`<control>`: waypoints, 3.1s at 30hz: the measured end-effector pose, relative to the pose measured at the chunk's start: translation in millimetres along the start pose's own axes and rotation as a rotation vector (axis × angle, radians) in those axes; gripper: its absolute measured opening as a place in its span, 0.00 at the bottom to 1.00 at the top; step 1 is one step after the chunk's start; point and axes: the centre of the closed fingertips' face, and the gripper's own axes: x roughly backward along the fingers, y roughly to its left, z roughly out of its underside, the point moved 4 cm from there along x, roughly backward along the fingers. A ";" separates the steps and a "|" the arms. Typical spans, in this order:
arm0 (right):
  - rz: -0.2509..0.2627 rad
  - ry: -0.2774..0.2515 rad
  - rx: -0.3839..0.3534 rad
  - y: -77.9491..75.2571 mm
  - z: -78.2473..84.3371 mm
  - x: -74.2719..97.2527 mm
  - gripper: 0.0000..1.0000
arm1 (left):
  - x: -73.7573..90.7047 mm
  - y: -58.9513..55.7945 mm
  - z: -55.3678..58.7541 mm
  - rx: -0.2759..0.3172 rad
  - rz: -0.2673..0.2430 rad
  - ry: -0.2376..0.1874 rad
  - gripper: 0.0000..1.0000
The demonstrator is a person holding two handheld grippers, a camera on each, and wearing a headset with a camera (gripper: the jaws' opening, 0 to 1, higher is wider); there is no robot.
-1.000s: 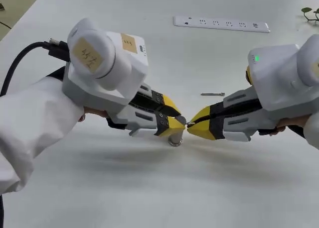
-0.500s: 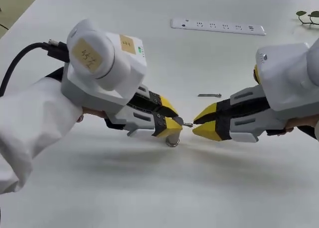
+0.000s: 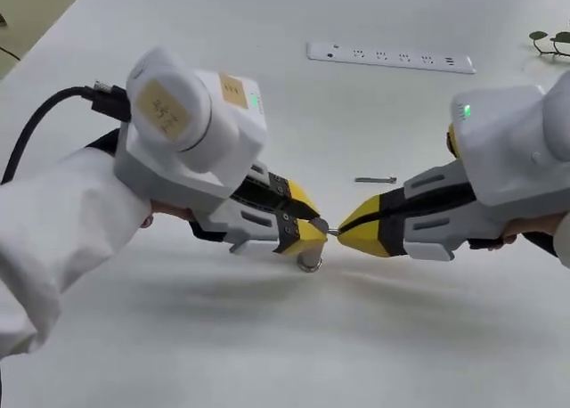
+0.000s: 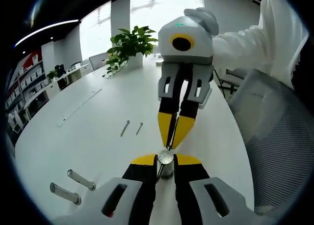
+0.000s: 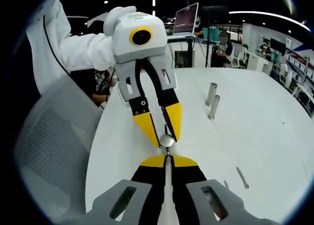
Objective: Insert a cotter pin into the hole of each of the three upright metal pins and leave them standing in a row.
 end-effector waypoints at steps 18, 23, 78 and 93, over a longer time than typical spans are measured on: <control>0.043 -0.018 0.005 -7.2 -7.4 1.5 0.10 | 15.3 12.0 -0.5 -0.025 -0.078 -0.031 0.26; 0.055 -0.040 -0.026 -7.9 -9.0 1.9 0.17 | 29.7 13.2 5.1 0.028 -0.086 -0.077 0.41; 0.047 -0.082 -0.039 -2.3 -2.5 -33.7 0.07 | 78.3 -5.2 44.5 0.328 -0.299 -0.235 0.99; 0.049 -0.086 0.034 -33.0 -26.7 -44.5 0.07 | 79.5 -1.4 50.9 0.362 -0.318 -0.231 0.99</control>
